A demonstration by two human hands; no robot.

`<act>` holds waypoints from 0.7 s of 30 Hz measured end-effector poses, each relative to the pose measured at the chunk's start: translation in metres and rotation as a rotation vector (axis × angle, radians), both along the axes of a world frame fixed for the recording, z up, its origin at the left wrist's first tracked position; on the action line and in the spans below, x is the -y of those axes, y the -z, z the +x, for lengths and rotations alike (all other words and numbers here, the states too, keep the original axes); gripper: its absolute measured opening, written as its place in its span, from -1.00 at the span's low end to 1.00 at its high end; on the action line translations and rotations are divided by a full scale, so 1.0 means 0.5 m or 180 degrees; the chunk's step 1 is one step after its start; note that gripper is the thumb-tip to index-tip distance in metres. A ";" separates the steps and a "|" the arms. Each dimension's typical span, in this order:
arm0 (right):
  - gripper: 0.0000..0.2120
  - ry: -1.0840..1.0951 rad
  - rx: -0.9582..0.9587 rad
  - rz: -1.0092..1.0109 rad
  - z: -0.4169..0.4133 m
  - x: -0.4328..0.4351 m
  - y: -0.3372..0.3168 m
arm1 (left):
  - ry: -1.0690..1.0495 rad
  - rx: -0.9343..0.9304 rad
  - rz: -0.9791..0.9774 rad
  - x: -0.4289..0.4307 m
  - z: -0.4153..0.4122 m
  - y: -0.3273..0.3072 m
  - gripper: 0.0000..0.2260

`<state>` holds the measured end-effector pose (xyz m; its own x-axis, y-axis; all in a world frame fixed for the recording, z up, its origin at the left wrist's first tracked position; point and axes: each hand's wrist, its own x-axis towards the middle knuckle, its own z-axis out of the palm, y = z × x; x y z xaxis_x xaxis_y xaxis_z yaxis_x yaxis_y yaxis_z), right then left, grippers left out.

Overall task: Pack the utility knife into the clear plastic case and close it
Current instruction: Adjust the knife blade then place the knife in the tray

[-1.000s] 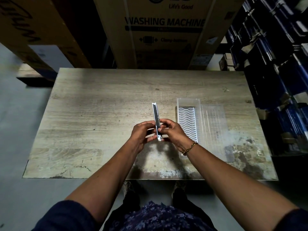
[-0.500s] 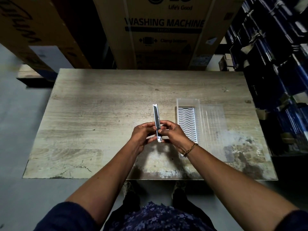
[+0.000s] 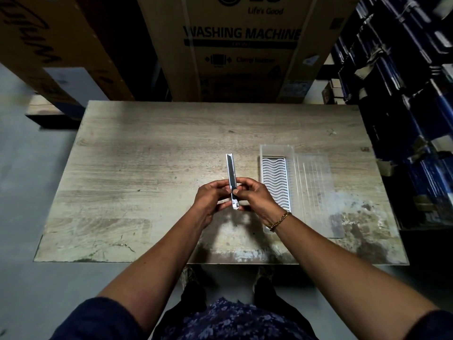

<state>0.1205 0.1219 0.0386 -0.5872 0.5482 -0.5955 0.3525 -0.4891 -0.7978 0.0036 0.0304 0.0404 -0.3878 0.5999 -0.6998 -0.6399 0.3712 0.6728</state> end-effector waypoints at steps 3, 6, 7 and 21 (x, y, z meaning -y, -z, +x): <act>-0.77 0.0015 -0.0027 0.0026 0.002 -0.003 -0.006 | 0.0039 -0.0067 -0.0014 -0.001 0.003 0.002 -0.74; -0.77 0.0072 -0.0023 0.0031 0.001 -0.010 -0.012 | 0.0105 -0.0102 -0.0035 0.000 0.010 0.004 -0.76; -0.77 0.0099 -0.0027 0.0029 0.000 -0.012 -0.013 | 0.0131 -0.0117 -0.0040 0.001 0.013 0.006 -0.76; -0.91 0.0332 -0.0003 0.0194 -0.025 -0.048 -0.033 | 0.0348 -0.0267 -0.0046 0.005 0.032 0.016 -0.78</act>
<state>0.1079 0.1459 0.0553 -0.5257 0.6415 -0.5586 0.3014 -0.4736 -0.8275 0.0194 0.0280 0.0326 -0.3781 0.6319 -0.6766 -0.5368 0.4458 0.7163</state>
